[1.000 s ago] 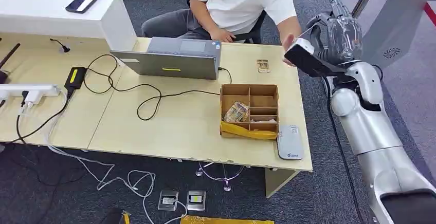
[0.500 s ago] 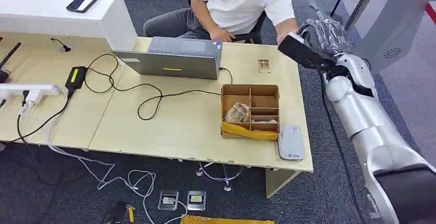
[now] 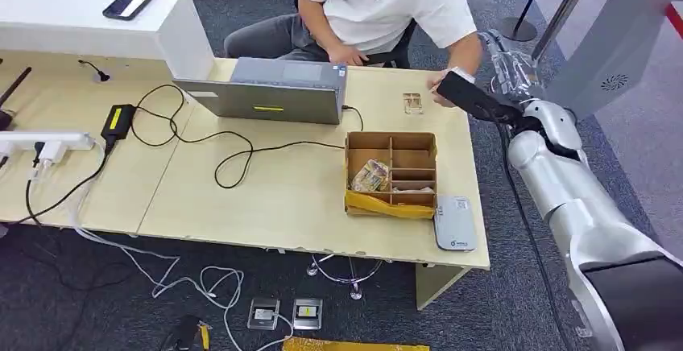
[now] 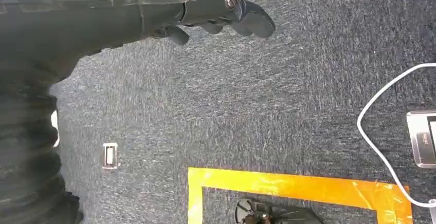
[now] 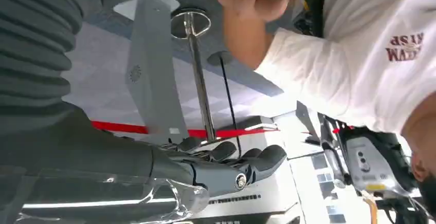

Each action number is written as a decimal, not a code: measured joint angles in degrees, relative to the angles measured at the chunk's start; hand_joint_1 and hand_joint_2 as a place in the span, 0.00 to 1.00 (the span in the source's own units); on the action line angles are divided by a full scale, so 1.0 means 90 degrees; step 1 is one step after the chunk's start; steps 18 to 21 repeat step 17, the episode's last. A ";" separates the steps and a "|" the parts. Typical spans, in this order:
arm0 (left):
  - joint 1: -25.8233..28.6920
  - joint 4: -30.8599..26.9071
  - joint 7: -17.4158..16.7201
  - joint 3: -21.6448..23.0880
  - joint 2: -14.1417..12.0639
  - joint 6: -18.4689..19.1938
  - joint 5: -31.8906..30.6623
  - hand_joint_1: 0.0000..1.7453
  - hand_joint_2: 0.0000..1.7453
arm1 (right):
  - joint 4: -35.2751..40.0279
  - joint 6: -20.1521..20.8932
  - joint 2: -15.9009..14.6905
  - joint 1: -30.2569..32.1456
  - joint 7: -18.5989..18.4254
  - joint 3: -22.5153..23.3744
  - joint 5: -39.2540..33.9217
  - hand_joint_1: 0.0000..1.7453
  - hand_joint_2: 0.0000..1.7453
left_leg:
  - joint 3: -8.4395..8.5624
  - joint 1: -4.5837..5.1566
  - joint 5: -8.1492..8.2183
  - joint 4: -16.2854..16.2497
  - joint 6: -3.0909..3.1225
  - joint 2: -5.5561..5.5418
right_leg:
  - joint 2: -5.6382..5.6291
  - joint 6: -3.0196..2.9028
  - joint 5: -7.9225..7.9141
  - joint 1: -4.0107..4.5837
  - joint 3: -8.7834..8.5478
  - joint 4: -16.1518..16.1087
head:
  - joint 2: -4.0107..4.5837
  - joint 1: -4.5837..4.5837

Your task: Pass the card to the sensor for recognition and then transmit it.

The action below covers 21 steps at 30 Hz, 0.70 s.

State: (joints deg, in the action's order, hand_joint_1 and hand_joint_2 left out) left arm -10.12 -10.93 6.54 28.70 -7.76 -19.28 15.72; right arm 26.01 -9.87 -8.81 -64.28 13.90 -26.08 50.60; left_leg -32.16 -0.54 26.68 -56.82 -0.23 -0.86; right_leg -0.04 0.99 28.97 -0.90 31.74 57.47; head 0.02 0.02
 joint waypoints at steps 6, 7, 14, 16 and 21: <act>0.0022 0.0000 0.0051 0.0034 0.0000 -0.0078 0.0066 0.00 1.00 | 0.0014 -0.0767 -0.0022 0.0007 0.0369 0.0005 -0.0425 0.00 1.00 | 0.0001 0.0000 0.0000 -0.0001 0.0000 0.0002 | -0.0001 0.0000 0.0000 -0.0001 0.0002 -0.0001 | 0.0000 0.0000; 0.0036 0.0000 0.0071 0.0034 0.0000 -0.0104 0.0080 0.00 1.00 | 0.0046 -0.1017 -0.0058 0.0022 0.0440 0.0015 -0.0481 0.00 1.00 | 0.0002 0.0000 0.0000 -0.0004 0.0000 0.0002 | 0.0000 0.0000 0.0000 -0.0001 0.0002 -0.0002 | 0.0000 0.0000; 0.0196 0.0002 0.0175 0.0034 0.0000 -0.0253 0.0265 0.00 1.00 | 0.0479 -0.2529 -0.0778 0.0192 0.0651 0.0219 -0.0566 0.00 1.00 | -0.0003 0.0001 0.0004 -0.0021 0.0003 0.0002 | -0.0002 0.0001 0.0000 -0.0001 0.0003 -0.0003 | 0.0000 0.0000; 0.0233 0.0002 0.0177 0.0034 0.0002 -0.0303 0.0340 0.00 1.00 | 0.0585 -0.2878 -0.1065 0.0261 0.0712 0.0354 -0.0566 0.00 1.00 | -0.0001 0.0001 0.0006 -0.0027 0.0005 0.0003 | -0.0002 0.0001 -0.0001 -0.0001 0.0004 -0.0005 | -0.0002 0.0000; 0.0248 0.0002 0.0180 0.0034 0.0002 -0.0323 0.0384 0.00 1.00 | 0.0626 -0.2932 -0.1255 0.0300 0.0719 0.0458 -0.0515 0.00 1.00 | -0.0002 0.0001 0.0007 -0.0029 0.0005 0.0001 | 0.0001 0.0002 -0.0001 -0.0001 0.0004 -0.0005 | 0.0000 -0.0005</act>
